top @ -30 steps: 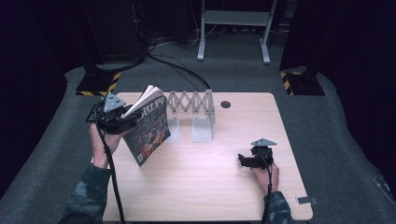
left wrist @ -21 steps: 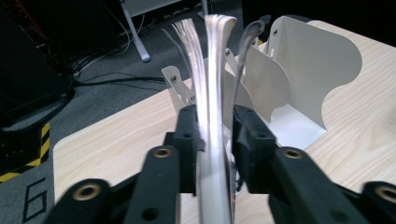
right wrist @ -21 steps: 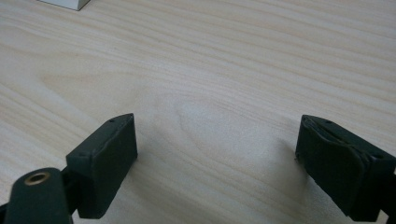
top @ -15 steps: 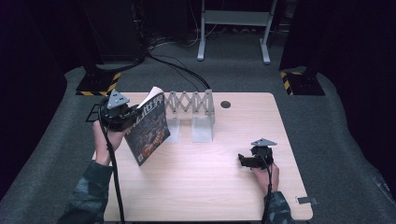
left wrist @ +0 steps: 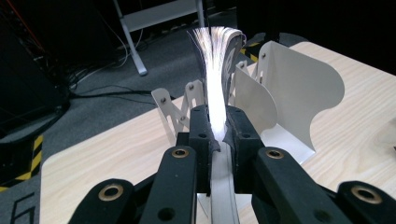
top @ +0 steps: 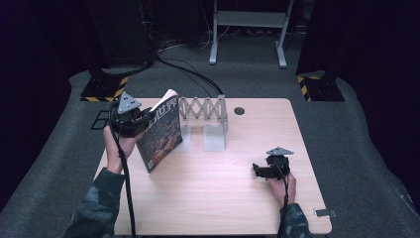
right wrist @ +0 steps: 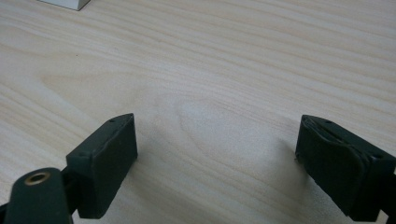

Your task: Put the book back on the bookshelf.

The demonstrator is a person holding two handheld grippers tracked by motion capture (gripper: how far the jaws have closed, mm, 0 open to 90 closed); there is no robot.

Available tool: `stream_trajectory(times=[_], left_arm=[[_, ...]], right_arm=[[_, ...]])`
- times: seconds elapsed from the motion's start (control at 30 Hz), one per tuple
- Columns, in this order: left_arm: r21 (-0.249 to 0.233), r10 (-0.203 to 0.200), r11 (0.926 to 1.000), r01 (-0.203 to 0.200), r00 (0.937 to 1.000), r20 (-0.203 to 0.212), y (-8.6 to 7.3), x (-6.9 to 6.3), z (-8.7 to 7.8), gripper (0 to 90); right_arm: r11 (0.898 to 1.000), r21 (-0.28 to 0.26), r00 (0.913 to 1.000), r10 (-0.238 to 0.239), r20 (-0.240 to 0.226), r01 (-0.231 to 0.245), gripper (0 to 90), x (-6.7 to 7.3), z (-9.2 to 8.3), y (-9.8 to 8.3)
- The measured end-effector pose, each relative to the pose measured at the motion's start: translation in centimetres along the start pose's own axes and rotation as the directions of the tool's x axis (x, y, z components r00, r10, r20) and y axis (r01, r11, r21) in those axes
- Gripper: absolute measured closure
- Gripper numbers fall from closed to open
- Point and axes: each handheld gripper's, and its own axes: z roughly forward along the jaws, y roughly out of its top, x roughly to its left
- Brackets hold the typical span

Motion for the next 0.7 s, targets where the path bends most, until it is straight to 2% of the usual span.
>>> stream_trajectory(times=[0.2,0.43,0.7], left_arm=[[-0.026,-0.018,0.9995,0.018,0.9998,-0.002,0.7,0.1,0.4,82.5],[-0.034,-0.047,0.9983,0.047,0.9989,-0.005,1.2,0.5,1.5,82.5],[-0.057,-0.083,0.9952,0.080,0.9952,-0.052,1.1,0.9,2.8,82.5]], right_arm=[[1.000,0.000,1.0000,-0.001,0.000,0.001,12.2,0.0,0.0,0.0],[1.000,0.000,1.0000,-0.001,0.000,0.001,12.2,0.0,0.0,0.0],[1.000,-0.001,1.0000,-0.004,-0.001,0.004,12.2,0.0,0.0,0.0]])
